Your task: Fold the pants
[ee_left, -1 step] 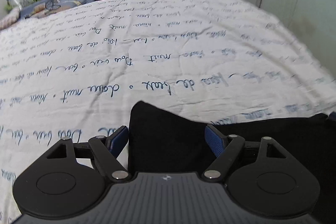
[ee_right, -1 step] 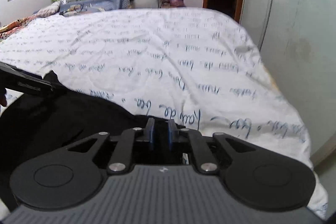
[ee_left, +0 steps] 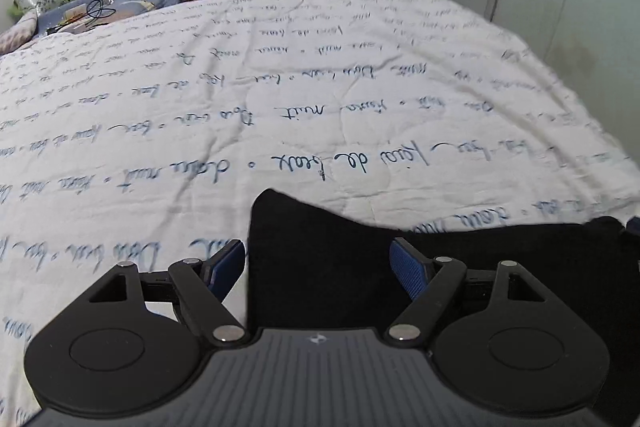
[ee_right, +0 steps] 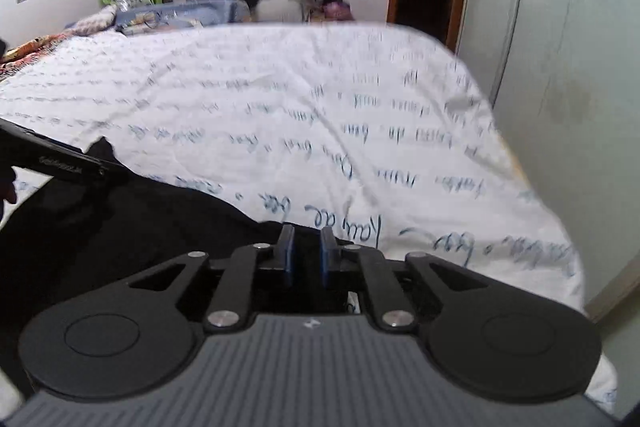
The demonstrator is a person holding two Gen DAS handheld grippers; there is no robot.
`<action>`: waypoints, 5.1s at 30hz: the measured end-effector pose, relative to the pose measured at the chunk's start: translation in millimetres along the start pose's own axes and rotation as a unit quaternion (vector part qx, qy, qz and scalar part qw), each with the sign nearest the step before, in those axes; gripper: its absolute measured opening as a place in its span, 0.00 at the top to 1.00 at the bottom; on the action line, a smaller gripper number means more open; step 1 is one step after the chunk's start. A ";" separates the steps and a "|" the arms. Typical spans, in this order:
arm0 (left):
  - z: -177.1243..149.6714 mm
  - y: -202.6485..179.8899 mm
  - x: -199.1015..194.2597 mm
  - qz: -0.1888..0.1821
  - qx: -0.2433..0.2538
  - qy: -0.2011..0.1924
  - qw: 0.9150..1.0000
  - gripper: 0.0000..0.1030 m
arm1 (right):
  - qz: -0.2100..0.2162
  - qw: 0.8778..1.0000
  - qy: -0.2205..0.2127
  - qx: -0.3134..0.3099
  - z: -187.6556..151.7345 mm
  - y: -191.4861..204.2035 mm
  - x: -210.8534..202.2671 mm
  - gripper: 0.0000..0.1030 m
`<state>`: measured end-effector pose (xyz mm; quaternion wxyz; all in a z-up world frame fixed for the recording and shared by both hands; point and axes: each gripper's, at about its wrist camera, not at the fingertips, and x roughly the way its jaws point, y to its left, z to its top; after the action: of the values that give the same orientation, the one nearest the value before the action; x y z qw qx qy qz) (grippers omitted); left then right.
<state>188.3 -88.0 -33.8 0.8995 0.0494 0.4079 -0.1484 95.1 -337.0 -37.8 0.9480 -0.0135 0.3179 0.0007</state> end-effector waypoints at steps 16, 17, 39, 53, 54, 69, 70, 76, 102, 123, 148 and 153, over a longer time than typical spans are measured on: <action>-38.5 -5.6 -19.3 0.022 0.016 -0.004 1.000 0.17 | -0.014 0.997 -0.029 -0.068 -18.9 45.3 -52.7 0.75; -39.0 -6.3 -20.3 0.025 0.016 -0.005 1.000 0.17 | -0.006 0.997 -0.030 -0.070 -21.1 50.0 -57.5 0.75; -68.9 -27.9 -63.7 0.048 0.019 -0.012 0.999 0.17 | -0.028 0.998 -0.002 -0.064 -50.0 53.3 -55.5 0.69; -81.7 -37.5 -69.8 0.059 0.020 -0.009 0.998 0.17 | -0.037 0.998 -0.019 -0.055 -54.5 58.4 -69.3 0.65; -82.2 -37.3 -69.6 0.060 0.020 -0.009 0.998 0.17 | -0.031 0.998 -0.024 -0.052 -53.8 60.2 -71.5 0.65; -94.6 -2.2 -93.3 0.058 0.004 -0.026 0.998 0.15 | -0.015 0.999 -0.045 -0.027 -63.7 63.1 -92.7 0.47; -95.1 4.8 -94.0 0.054 -0.003 -0.025 0.998 0.15 | -0.008 0.999 -0.048 -0.015 -64.8 58.7 -95.0 0.46; -83.5 44.2 -85.3 0.042 -0.029 -0.034 0.998 0.15 | 0.025 0.994 -0.036 0.096 -69.8 13.0 -80.1 0.32; -65.5 71.4 -43.5 -0.194 -0.128 -0.009 0.973 0.87 | 0.162 0.960 0.027 0.226 -52.8 -29.6 1.2 0.74; -52.6 136.9 -72.7 0.105 -0.048 -0.025 0.993 0.76 | 0.131 0.981 0.032 0.142 0.3 43.4 27.5 0.60; -69.7 33.8 -46.5 0.105 0.004 -0.034 0.994 0.12 | 0.036 0.991 0.009 -0.130 2.4 147.0 18.9 0.21; -78.2 33.0 -72.8 0.127 -0.029 -0.045 0.990 0.12 | 0.003 0.996 -0.032 -0.081 -4.3 144.1 -16.3 0.00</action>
<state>96.9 -23.7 -32.1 0.9295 0.0683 0.3616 -0.0233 78.2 -192.9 -35.0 0.9536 -0.0896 0.2859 0.0302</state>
